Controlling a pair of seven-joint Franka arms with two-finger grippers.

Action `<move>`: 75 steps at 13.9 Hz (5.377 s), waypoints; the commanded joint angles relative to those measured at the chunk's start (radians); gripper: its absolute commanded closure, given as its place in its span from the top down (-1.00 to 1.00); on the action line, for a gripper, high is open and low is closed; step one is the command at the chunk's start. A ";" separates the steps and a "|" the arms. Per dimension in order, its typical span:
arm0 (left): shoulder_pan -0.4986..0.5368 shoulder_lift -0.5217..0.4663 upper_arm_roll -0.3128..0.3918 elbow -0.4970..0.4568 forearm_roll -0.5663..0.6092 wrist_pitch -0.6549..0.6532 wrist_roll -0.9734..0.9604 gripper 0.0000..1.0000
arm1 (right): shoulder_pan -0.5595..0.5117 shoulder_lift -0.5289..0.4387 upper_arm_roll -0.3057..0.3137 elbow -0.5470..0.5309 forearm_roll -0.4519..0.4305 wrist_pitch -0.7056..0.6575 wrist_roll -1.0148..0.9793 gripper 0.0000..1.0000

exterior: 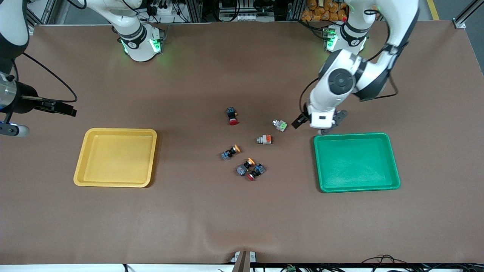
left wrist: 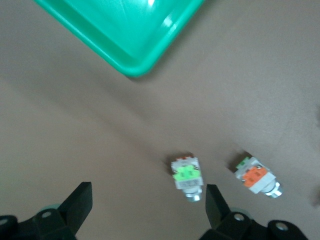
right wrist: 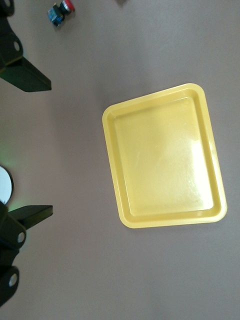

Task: Place green and yellow buttons in trays
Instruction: 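Lift the green button with the left gripper while the right gripper reaches buttons, then lower the green button into the green tray while the right gripper grasps, then carry the blue button to the yellow tray while the left gripper withdraws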

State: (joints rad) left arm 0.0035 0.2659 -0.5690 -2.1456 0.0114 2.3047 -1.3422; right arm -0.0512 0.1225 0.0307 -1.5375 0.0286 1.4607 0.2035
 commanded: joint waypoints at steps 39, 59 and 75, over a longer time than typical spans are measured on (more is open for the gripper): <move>0.512 0.297 0.017 0.319 0.310 -0.122 0.659 -1.00 | 0.606 0.605 0.009 -0.013 0.191 0.877 1.272 1.00; 0.535 0.343 -0.124 0.339 0.317 -0.149 0.567 1.00 | 0.458 0.470 -0.029 -0.053 0.139 0.538 0.767 -0.96; 0.175 0.446 -0.244 0.319 0.317 -0.048 -0.483 1.00 | 0.067 0.540 -0.138 -0.148 0.063 0.652 -0.256 -0.85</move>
State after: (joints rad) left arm 0.2053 0.6734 -0.8278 -1.8412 0.3382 2.2204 -1.7786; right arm 0.0241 0.6600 -0.1268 -1.6766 0.0915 2.0972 -0.0371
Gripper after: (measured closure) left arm 0.000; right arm 0.665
